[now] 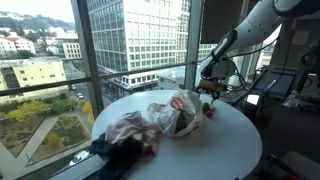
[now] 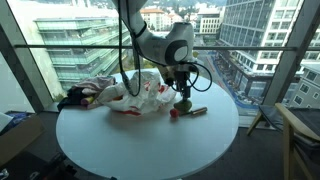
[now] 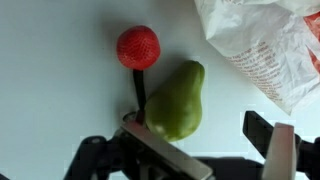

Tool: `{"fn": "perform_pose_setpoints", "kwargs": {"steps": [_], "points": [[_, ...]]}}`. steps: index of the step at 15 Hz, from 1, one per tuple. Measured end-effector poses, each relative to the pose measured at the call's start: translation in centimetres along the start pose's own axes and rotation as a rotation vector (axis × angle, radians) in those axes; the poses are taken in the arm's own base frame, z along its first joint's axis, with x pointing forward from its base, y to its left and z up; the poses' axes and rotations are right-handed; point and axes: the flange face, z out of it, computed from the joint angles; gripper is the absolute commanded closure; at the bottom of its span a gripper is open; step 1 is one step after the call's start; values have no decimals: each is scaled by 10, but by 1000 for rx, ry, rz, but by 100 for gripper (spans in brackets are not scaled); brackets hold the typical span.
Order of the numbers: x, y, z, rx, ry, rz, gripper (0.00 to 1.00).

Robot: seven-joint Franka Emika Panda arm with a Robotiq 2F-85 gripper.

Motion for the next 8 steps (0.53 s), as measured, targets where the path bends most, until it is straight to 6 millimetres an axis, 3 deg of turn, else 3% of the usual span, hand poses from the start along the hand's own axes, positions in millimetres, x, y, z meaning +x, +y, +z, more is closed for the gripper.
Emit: {"fn": "perform_pose_setpoints", "kwargs": {"steps": [8], "points": [[15,0,39,-71,-62,52,0]]}}
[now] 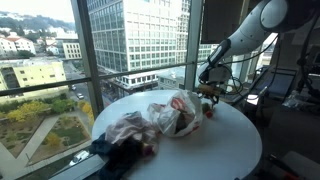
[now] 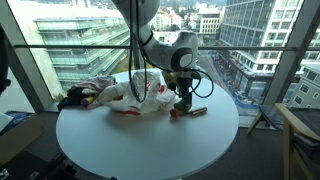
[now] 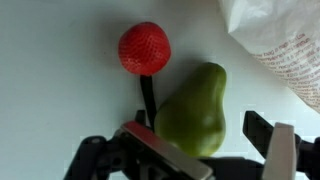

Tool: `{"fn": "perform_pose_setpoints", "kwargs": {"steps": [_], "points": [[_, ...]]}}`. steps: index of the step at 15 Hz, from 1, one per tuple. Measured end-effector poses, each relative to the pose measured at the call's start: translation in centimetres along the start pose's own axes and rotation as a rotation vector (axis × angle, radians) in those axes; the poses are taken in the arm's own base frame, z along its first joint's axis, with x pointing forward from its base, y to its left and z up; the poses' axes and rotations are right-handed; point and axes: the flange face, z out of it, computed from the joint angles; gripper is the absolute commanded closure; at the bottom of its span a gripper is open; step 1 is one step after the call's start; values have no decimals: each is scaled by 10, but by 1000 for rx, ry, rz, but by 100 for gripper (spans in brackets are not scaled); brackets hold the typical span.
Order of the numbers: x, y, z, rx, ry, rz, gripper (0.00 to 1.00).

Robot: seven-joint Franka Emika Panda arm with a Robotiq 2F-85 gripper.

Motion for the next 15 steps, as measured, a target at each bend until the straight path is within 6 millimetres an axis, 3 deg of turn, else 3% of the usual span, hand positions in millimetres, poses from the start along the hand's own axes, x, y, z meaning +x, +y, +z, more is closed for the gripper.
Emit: {"fn": "perform_pose_setpoints", "kwargs": {"steps": [1,2,5,11,13,15], "points": [[2,0,3,-9,-2,7,25],[4,0,6,-18,-3,13,26],[9,-1,11,-43,11,28,49],[12,-5,8,-73,41,58,51],[10,-9,-5,-129,113,59,51],[-3,-17,-32,-186,209,48,51]]}}
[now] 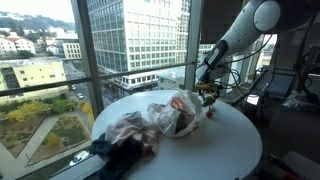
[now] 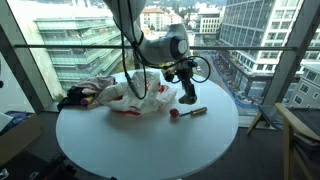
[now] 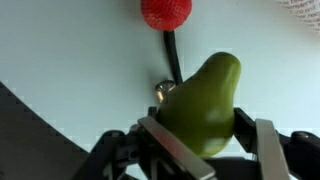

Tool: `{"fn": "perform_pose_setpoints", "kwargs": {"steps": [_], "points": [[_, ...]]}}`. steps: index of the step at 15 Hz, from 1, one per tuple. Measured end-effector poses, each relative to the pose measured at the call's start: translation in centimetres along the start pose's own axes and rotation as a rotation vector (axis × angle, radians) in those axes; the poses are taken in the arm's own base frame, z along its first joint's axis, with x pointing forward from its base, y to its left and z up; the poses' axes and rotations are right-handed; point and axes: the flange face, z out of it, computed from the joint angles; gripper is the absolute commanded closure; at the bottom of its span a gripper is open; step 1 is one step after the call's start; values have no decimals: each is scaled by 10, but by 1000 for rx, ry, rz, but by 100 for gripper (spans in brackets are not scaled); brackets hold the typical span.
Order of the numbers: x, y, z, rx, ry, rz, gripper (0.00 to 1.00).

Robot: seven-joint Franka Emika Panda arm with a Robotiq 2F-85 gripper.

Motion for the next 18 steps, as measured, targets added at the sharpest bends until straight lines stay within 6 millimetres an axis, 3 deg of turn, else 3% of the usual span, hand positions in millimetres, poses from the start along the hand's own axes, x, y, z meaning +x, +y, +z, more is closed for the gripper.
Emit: {"fn": "perform_pose_setpoints", "kwargs": {"steps": [5,10,14,18], "points": [[-59,-16,-85,-31,239,-98,51],[-134,-18,-147,-14,517,-208,51],[-214,-19,-183,94,674,-353,51],[-301,-3,-212,247,696,-531,51]]}}
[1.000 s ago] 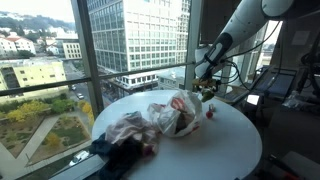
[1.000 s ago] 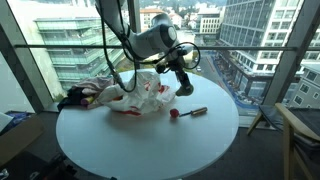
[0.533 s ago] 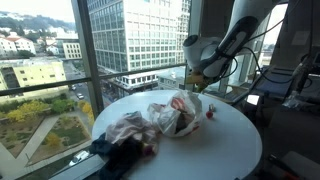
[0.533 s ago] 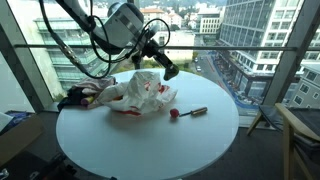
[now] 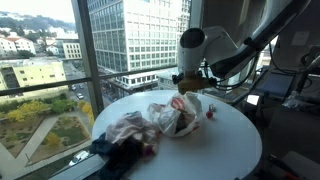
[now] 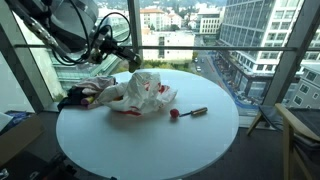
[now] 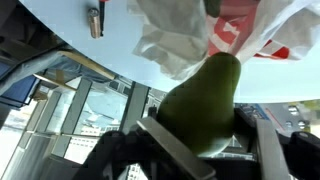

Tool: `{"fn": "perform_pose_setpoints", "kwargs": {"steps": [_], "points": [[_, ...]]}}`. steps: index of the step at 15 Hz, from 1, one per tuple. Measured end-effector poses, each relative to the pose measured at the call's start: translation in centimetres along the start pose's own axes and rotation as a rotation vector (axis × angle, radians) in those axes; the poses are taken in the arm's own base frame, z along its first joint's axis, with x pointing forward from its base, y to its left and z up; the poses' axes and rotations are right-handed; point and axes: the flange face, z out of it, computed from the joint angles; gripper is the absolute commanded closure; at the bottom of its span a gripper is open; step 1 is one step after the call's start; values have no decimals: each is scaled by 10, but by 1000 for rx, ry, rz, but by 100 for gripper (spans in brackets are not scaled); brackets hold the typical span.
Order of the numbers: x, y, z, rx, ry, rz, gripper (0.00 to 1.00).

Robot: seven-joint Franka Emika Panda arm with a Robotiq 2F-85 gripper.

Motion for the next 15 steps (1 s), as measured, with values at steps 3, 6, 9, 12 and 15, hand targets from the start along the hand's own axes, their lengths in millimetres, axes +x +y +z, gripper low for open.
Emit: {"fn": "perform_pose_setpoints", "kwargs": {"steps": [3,6,9,12,15], "points": [[-21,-9,-45,103,-20,-37,51],[-33,-1,-46,153,-84,-46,51],[-31,17,-15,198,-191,-42,51],[-34,31,27,237,-301,-47,51],[-51,29,62,262,-410,-64,51]]}}
